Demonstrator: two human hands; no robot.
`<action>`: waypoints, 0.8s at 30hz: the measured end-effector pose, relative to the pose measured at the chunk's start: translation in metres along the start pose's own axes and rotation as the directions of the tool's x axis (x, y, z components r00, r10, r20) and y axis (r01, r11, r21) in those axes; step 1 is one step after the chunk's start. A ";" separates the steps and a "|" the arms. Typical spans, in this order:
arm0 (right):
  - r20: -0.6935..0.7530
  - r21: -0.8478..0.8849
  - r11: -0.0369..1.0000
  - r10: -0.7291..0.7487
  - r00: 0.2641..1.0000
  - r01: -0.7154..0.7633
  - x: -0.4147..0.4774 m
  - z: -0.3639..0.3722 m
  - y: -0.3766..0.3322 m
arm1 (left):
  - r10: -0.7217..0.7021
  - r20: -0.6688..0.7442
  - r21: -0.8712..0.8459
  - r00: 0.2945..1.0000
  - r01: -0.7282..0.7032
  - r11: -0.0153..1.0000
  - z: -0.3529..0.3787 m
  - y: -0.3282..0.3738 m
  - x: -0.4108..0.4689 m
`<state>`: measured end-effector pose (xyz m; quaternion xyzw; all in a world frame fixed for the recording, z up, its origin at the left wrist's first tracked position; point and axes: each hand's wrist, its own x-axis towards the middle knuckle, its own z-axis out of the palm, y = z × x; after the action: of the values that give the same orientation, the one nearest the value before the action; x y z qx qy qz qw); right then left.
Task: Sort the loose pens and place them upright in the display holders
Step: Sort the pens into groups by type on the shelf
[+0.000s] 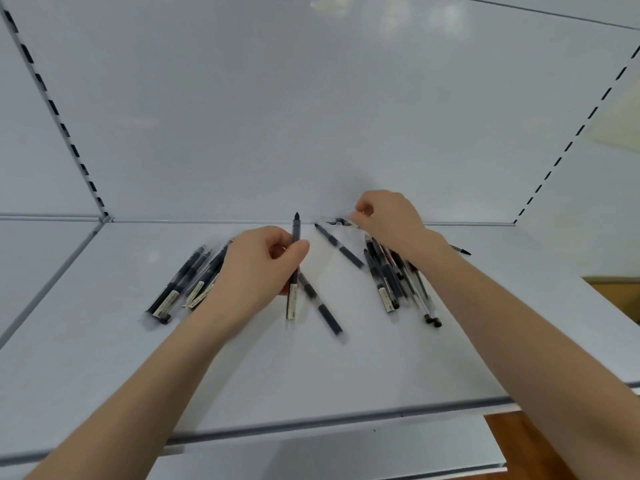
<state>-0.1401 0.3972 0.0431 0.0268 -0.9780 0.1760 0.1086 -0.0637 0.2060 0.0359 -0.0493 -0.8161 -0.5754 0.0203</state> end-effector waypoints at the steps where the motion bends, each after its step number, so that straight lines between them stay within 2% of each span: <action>1: 0.027 -0.065 0.998 0.020 0.999 -0.018 0.007 0.005 0.002 | 0.001 0.005 0.007 1.000 -0.001 1.000 -0.001 -0.001 -0.001; 4: 0.074 -0.130 0.991 0.041 0.996 -0.031 0.016 0.015 0.003 | 0.009 0.013 0.027 1.000 -0.010 1.000 -0.007 -0.003 -0.002; 7: 0.023 -0.046 0.999 0.006 1.000 -0.005 0.016 0.013 0.008 | 0.025 0.029 0.040 0.999 -0.026 0.999 -0.011 -0.003 -0.004; 10: -0.039 0.311 0.950 0.007 0.999 0.005 0.004 -0.005 0.007 | 0.034 0.027 0.030 0.999 -0.035 0.999 -0.012 -0.003 -0.006; 12: -0.008 0.559 0.828 -0.029 1.000 0.028 -0.012 -0.022 0.003 | 0.059 0.028 0.012 0.998 -0.060 0.998 -0.011 -0.002 -0.007; 14: 0.023 0.669 0.740 -0.108 0.994 0.065 -0.028 -0.036 -0.002 | 0.093 0.032 0.008 0.995 -0.094 0.996 -0.010 -0.001 -0.009; 19: 0.058 0.724 0.682 -0.212 0.976 0.106 -0.060 -0.060 -0.017 | 0.150 0.054 0.013 0.987 -0.151 0.988 -0.010 0.005 -0.016; 24: 0.124 0.796 0.604 -0.127 0.984 -0.023 -0.073 -0.064 -0.025 | 0.170 0.058 0.000 0.984 -0.170 0.985 -0.010 0.012 -0.024</action>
<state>-0.0539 0.3974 0.0939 0.1154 -0.8023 0.5856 0.0077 -0.0384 0.1990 0.0486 -0.1354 -0.8107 -0.5677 0.0459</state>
